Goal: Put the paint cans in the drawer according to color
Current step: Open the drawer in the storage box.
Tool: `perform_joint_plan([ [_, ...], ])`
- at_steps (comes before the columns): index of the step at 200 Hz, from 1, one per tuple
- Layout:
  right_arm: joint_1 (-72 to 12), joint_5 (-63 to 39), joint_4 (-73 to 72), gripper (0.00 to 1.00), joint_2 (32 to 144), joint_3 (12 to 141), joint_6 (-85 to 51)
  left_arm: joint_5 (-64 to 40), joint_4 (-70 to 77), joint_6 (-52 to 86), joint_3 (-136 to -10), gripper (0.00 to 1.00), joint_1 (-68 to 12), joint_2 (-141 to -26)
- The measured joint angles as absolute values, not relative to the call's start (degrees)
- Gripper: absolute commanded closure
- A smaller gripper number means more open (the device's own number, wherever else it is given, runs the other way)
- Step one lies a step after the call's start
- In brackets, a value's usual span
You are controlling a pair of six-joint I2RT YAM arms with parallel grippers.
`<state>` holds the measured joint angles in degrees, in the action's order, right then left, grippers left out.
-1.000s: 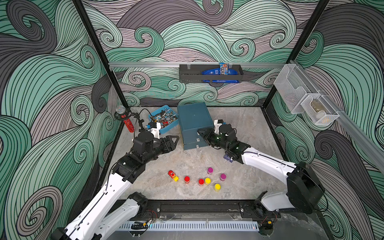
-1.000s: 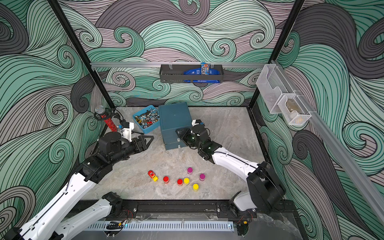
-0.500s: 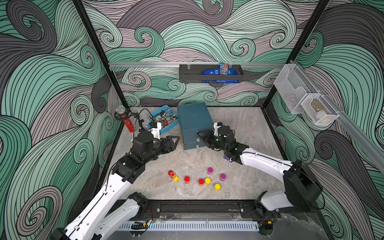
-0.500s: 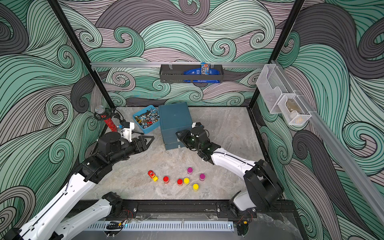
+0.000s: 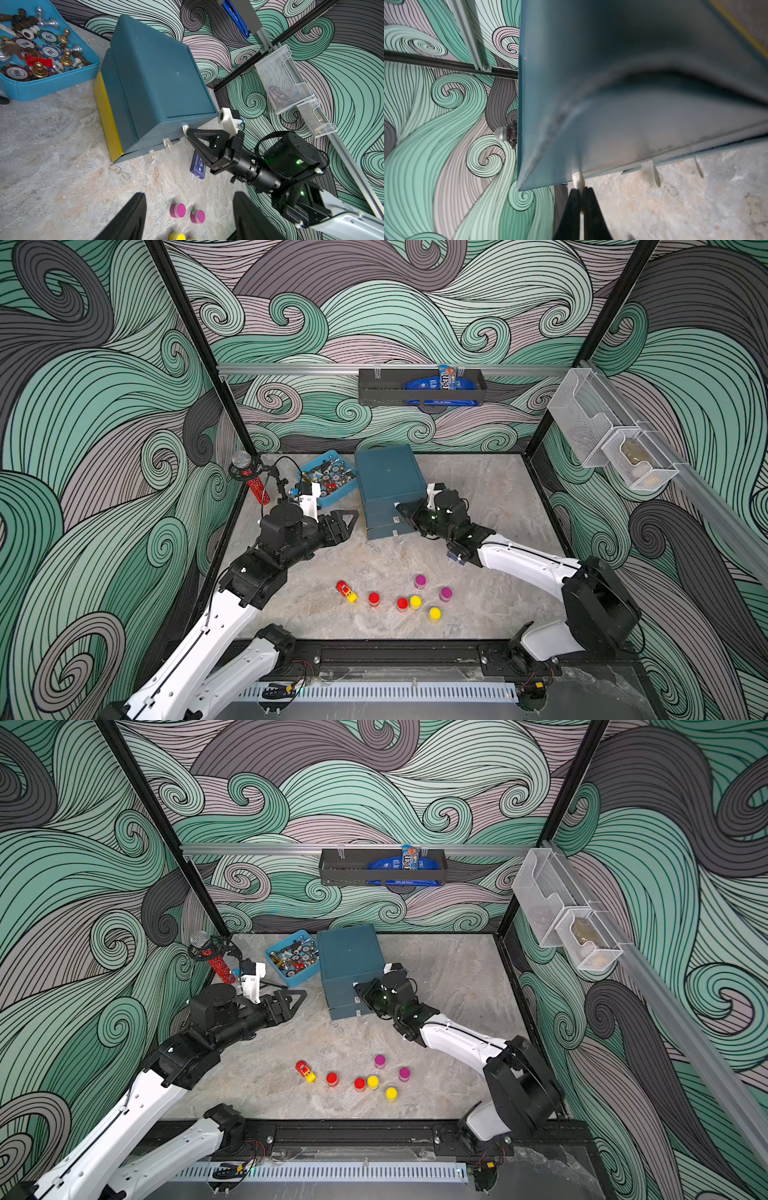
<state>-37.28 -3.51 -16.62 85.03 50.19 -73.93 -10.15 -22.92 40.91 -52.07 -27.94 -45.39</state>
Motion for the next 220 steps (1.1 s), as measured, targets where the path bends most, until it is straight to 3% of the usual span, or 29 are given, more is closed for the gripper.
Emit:
perform_joint_plan([
  [94, -39.6, -5.3, -13.5, 1.0, 70.1, 38.0, -77.6, -10.1, -23.3, 40.5, -51.9, 0.31, -27.9, -44.4],
  [161, -40.6, -5.9, -9.8, 1.0, 65.7, 35.6, -79.7, -10.6, -23.1, 40.5, -51.6, 0.31, -27.9, -44.7],
  [178, -40.6, -5.9, -9.3, 0.5, 65.6, 35.6, -79.8, -10.7, -22.9, 40.5, -51.6, 0.29, -27.9, -45.0],
  [187, -40.6, -5.9, -7.6, 0.35, 65.6, 35.6, -79.4, -10.7, -22.9, 40.5, -51.6, 0.27, -27.9, -45.2],
  [199, -40.7, -5.4, -4.5, 0.31, 65.3, 35.6, -78.0, -10.7, -22.9, 40.5, -51.6, 0.25, -27.9, -45.3],
  [220, -40.7, -3.7, 2.4, 0.37, 62.7, 35.7, -72.6, -10.6, -22.9, 40.4, -51.6, 0.24, -27.9, -45.3],
])
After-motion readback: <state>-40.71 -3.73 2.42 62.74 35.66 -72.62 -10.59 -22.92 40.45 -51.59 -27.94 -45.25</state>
